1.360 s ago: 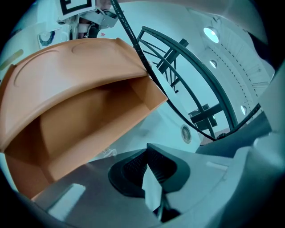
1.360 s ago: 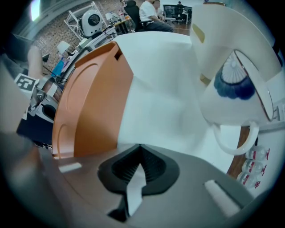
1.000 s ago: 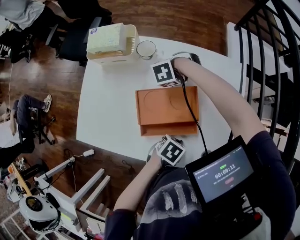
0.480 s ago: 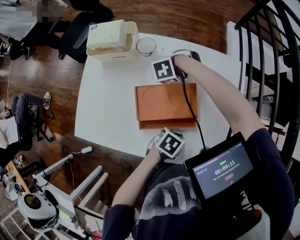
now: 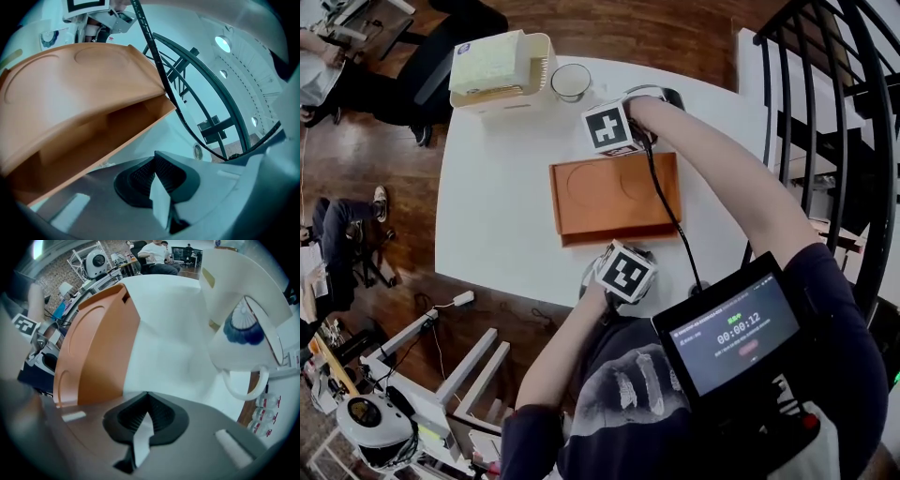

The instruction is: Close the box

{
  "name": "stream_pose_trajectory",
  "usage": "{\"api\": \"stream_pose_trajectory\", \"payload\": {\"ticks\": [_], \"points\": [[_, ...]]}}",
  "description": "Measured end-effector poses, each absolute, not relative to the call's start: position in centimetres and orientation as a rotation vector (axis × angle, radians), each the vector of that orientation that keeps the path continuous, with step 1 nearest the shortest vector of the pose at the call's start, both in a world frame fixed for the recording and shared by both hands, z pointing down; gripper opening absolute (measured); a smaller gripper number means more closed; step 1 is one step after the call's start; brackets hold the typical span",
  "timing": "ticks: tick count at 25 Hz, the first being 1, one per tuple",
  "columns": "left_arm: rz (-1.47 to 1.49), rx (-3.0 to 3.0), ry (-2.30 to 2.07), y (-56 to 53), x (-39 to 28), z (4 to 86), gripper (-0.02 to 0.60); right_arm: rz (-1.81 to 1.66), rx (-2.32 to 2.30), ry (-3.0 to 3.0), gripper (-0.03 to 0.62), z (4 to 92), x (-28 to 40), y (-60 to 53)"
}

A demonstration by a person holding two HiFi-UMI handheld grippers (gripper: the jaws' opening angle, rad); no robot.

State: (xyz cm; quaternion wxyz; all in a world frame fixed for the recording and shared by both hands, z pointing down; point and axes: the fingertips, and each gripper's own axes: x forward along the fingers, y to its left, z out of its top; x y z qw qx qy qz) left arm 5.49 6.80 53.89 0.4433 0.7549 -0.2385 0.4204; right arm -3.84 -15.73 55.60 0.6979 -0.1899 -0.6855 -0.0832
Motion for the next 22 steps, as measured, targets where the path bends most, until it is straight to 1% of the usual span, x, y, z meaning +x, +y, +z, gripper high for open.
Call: {"api": "stream_pose_trajectory", "payload": {"ticks": [22], "points": [[1.026,1.887,-0.605,5.1,5.5,53.8,0.015,-0.227,-0.43,-1.52,0.006,55.4,-4.0,-15.3]]}}
